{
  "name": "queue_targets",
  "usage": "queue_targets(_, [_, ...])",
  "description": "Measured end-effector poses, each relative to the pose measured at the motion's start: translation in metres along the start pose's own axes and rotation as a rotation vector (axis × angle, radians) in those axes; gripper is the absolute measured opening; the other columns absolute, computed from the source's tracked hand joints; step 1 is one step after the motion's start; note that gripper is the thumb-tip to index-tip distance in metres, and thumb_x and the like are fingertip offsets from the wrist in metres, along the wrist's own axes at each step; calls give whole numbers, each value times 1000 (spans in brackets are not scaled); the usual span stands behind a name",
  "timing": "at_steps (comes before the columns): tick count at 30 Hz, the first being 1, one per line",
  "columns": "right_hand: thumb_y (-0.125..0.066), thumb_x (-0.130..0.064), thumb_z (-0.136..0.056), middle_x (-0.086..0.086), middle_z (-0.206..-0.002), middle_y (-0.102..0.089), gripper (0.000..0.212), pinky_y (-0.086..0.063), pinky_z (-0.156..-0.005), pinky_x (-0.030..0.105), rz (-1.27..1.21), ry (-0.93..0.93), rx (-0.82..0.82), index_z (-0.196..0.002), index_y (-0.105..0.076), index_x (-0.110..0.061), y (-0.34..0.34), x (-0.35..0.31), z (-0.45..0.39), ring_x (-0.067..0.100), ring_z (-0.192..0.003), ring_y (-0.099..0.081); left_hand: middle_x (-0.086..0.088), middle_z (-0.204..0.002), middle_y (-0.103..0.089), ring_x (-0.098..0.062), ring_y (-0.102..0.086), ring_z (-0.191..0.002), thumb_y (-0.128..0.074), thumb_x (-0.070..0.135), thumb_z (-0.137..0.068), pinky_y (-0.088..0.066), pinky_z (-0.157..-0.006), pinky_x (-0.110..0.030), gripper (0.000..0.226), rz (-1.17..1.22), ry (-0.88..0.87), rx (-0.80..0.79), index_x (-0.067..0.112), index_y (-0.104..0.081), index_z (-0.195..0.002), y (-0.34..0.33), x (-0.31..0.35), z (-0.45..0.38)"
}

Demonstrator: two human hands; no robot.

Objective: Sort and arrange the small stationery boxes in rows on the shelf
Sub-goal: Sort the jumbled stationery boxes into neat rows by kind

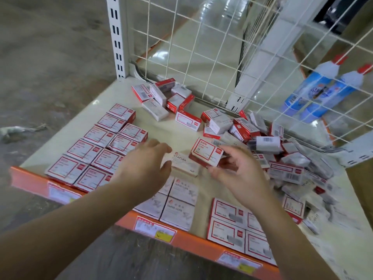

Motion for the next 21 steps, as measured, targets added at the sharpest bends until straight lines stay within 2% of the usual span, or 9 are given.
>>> queue_targets(2, [-72,-20,-78,-11,-113,-57,43,-48,-92,26,-21,-10,-21,-108,-54,-44,-11,-5,-14,2,-102,-56,6,-140,-39,-14,-37,-127,-40,32,-96,-30,-104,-29,42,-143,16,1,24,-39,-137,5,-13,-5])
queue_targets(4, [-72,-20,-78,-8,-113,-59,40,-48,-92,29,-11,-19,-35,-104,-55,-44,-23,-10,-26,3,-100,-57,6,-149,-28,-15,-25,-136,-35,34,-97,-19,-112,-31,45,-231,38,-15,25,-32,-142,8,-27,-9])
queue_targets(9, [-70,-18,-79,-6,-113,-54,46,-48,-95,34,9,-58,-46,-122,-55,-28,-47,-13,-51,8,-102,-57,1,-156,-7,-15,-5,-143,-28,38,-99,-1,-114,-28,52,-344,89,-33,23,-17,-147,14,-56,-18])
queue_targets(12, [-70,-19,-79,-5,-114,-56,43,-47,-96,36,17,-47,-34,-120,-58,-27,-60,-16,-65,10,-102,-57,1,-157,-3,-14,-1,-144,-26,40,-98,1,-114,-27,54,-328,97,-41,23,-13,-148,16,-68,-23])
queue_targets(18, [-68,-24,-80,-5,-110,-60,32,-49,-90,38,19,-29,-4,-110,-60,-31,-83,-26,-91,12,-100,-59,4,-157,-7,-13,-8,-143,-16,48,-95,-3,-114,-26,54,-262,112,-18,30,-19,-146,16,-78,-25])
queue_targets(21, [-67,-25,-82,-9,-112,-61,37,-48,-88,29,-3,-33,-33,-118,-58,-32,-93,-33,-102,7,-101,-58,6,-155,-15,-13,-16,-141,-19,48,-96,-11,-112,-25,51,-243,99,-9,31,-25,-144,20,-79,-27])
Point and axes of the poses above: each hand's wrist, its own z-axis away from the middle knuckle, its own y-axis out of the back of the hand, x = y × z, the point moved 8 cm from there along -z, towards the middle knuckle
